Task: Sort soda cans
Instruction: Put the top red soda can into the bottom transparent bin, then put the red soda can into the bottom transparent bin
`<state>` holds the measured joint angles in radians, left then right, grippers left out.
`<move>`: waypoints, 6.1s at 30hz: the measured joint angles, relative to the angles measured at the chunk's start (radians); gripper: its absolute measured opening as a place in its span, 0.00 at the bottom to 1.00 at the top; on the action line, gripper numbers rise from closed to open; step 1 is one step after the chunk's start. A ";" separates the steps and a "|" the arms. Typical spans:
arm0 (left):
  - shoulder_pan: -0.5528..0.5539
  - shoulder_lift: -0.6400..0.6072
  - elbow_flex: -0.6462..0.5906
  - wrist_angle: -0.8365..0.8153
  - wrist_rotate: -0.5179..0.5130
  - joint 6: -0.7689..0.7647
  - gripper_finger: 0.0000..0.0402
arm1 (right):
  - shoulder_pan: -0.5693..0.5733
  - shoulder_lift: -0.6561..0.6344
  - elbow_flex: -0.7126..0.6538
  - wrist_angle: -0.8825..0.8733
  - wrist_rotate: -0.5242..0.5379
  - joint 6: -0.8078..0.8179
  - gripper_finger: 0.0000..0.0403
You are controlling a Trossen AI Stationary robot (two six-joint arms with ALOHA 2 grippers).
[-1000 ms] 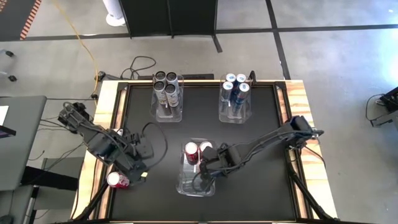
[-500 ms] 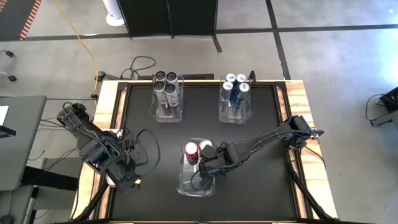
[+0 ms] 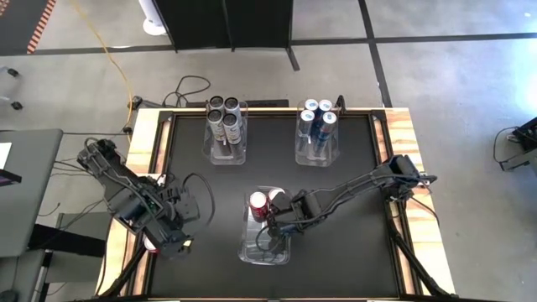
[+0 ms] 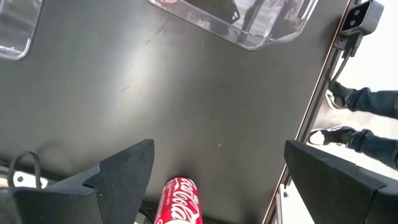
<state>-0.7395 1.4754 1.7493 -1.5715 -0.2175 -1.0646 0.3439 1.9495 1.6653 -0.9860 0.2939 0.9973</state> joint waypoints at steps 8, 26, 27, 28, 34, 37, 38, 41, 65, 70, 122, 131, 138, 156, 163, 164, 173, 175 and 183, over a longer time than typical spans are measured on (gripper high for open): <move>0.000 0.000 0.000 0.000 -0.006 0.027 0.88 | 0.016 0.000 0.000 0.001 0.001 0.033 0.89; -0.028 -0.003 -0.290 -0.001 0.241 0.011 0.88 | 0.022 -0.002 0.033 -0.027 -0.001 0.077 0.99; -0.032 -0.003 -0.302 -0.001 0.243 0.008 0.88 | 0.022 -0.002 0.042 -0.031 -0.001 0.076 0.99; -0.036 -0.003 -0.311 0.000 0.243 0.008 0.88 | 0.022 -0.002 0.055 -0.037 -0.001 0.073 0.99; -0.047 -0.003 -0.317 0.001 0.242 -0.029 0.88 | 0.021 -0.003 0.161 -0.046 0.034 -0.002 0.99; -0.047 -0.003 -0.317 0.000 0.275 -0.053 0.89 | 0.021 -0.002 0.214 -0.055 0.054 -0.041 0.99; -0.047 -0.003 -0.317 0.001 0.298 -0.069 0.89 | 0.021 -0.002 0.233 -0.054 0.058 -0.055 0.99; -0.048 -0.003 -0.317 0.001 0.382 -0.153 0.91 | 0.022 -0.002 0.287 -0.061 0.079 -0.093 0.99; -0.219 -0.133 -0.630 0.200 0.394 -0.724 0.99 | 0.023 -0.002 0.365 -0.145 0.153 -0.185 0.99; -0.252 -0.145 -0.692 0.317 0.318 -0.767 0.99 | 0.022 -0.002 0.365 -0.144 0.147 -0.183 0.99; 0.128 -0.036 -0.988 0.639 0.131 -0.197 0.72 | 0.085 0.000 0.503 -0.230 0.121 -0.116 0.98; 0.134 -0.223 -0.876 0.657 0.014 -0.362 0.72 | 0.081 -0.053 0.503 -0.264 0.165 -0.185 0.96; 0.137 -0.398 -0.792 0.813 -0.335 -0.485 0.75 | 0.130 -0.148 0.503 -0.333 0.423 -0.216 0.96; 0.482 -0.291 -0.793 1.756 -0.486 -0.393 0.76 | 0.145 -0.150 0.354 -0.031 0.724 -0.275 0.96; 0.558 -0.183 -0.793 2.247 -0.462 -0.293 0.76 | 0.189 -0.185 0.355 0.220 0.837 -0.530 0.96; 0.562 -0.176 -0.793 2.281 -0.459 -0.289 0.76 | 0.191 -0.191 0.355 0.239 0.860 -0.554 0.96; 0.572 -0.148 -0.793 2.443 -0.470 -0.250 0.76 | 0.090 -0.197 0.355 0.415 0.863 -0.741 0.96; 0.583 -0.149 -0.793 2.453 -0.475 -0.232 0.76 | 0.071 -0.196 0.355 0.412 0.845 -0.746 0.96; 0.645 -0.149 -0.791 2.484 -0.360 -0.294 0.76 | 0.032 -0.195 0.355 0.458 0.807 -0.932 0.99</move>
<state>-0.0943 1.3266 0.9581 0.9129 -0.5777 -1.3586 0.3763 1.7546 2.0205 -0.5280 1.1012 0.0651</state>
